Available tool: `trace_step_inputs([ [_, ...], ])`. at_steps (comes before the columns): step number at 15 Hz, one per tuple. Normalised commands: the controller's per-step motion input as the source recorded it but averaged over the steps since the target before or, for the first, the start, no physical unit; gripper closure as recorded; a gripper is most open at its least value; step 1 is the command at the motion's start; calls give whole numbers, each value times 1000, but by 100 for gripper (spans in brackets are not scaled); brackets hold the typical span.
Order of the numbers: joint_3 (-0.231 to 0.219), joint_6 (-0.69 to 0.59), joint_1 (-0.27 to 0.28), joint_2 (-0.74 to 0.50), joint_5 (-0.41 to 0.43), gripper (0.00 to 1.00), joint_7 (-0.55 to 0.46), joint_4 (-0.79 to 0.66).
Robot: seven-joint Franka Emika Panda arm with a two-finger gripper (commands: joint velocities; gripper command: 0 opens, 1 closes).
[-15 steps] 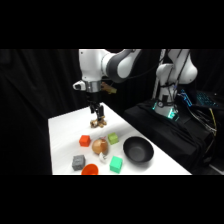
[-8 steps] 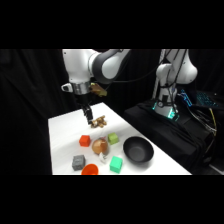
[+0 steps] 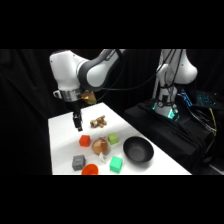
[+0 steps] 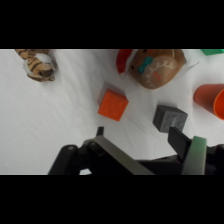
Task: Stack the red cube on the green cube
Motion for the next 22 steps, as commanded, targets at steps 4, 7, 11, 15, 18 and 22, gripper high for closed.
trace_step_inputs([
  [4, -43, 87, -6, 197, 126, 0, 232, 205],
  [7, -43, 183, -8, 163, 139, 0, 178, 102],
  [11, -34, 226, -14, 157, 165, 0, 139, 72],
  [15, -33, 215, -2, 123, 156, 0, 112, 42],
  [18, -35, 198, 31, 66, 142, 0, 107, -19],
  [22, -39, 199, 46, 28, 129, 0, 83, -64],
])
